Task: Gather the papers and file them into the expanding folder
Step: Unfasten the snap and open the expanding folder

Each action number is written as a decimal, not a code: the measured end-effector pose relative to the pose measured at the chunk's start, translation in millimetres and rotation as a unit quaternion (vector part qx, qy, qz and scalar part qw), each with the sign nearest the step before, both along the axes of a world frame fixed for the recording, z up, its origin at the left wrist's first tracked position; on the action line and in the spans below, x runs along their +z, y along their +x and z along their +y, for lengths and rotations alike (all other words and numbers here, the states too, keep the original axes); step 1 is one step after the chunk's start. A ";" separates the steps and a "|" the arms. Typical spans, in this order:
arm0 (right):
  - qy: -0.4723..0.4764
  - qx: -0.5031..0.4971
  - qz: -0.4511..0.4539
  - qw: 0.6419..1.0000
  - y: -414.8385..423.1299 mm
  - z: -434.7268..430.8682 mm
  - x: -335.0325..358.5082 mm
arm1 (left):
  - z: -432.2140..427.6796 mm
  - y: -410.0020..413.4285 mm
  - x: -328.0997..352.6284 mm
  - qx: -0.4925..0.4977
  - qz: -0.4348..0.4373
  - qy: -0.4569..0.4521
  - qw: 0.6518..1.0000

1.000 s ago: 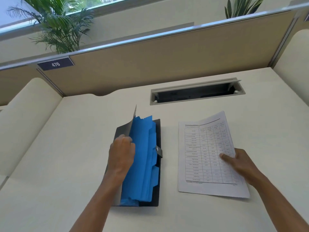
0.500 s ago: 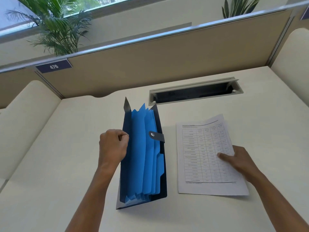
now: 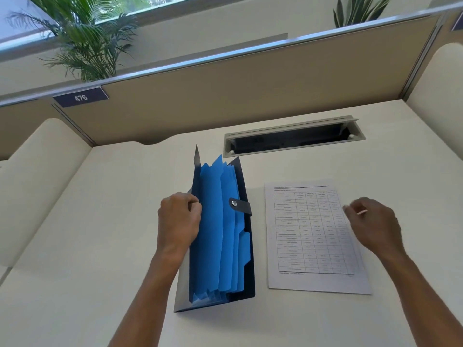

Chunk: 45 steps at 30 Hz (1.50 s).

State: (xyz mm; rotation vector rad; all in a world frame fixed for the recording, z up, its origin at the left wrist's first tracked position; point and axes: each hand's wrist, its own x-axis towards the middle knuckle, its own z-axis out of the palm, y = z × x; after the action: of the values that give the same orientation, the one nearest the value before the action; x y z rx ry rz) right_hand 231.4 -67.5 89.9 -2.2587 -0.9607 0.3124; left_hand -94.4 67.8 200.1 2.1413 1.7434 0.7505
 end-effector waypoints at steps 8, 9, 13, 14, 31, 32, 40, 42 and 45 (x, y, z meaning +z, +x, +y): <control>-0.003 0.276 0.289 0.917 -121.9 45.2 82.9 | -9.8 4.0 4.5 -0.006 -0.008 0.018 1.000; -0.002 0.278 0.293 0.915 -132.9 50.6 84.5 | -12.4 5.0 5.5 -0.014 -0.005 0.024 1.000; 0.015 0.249 0.266 0.931 -149.1 63.9 88.6 | -20.3 9.1 9.0 -0.039 -0.016 0.037 0.998; 0.020 0.243 0.258 0.935 -149.5 65.2 91.5 | -20.8 10.3 10.0 -0.041 -0.025 0.036 0.998; 0.008 0.267 0.171 0.948 -164.5 89.2 119.0 | -12.9 0.0 7.1 -0.048 -0.100 -0.059 0.992; 0.004 0.275 0.170 0.946 -165.4 90.1 119.3 | -12.9 -2.3 4.8 -0.055 -0.085 -0.078 0.992; -0.017 0.290 0.175 0.941 -164.8 93.7 118.2 | -16.7 -12.2 1.7 -0.068 -0.038 -0.159 0.984; -0.015 0.293 0.181 0.939 -164.6 94.3 117.3 | -16.5 -11.0 2.2 -0.070 -0.035 -0.153 0.985; 0.001 0.296 0.190 0.936 -162.0 92.4 118.5 | -14.7 -10.7 2.4 -0.060 -0.076 -0.115 0.989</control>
State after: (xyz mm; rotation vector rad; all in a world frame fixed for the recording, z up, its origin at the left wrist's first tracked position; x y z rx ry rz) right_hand 69.5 24.9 208.4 -1.7579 -1.3958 0.9667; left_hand -105.1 53.1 202.5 1.9612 1.5278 0.6300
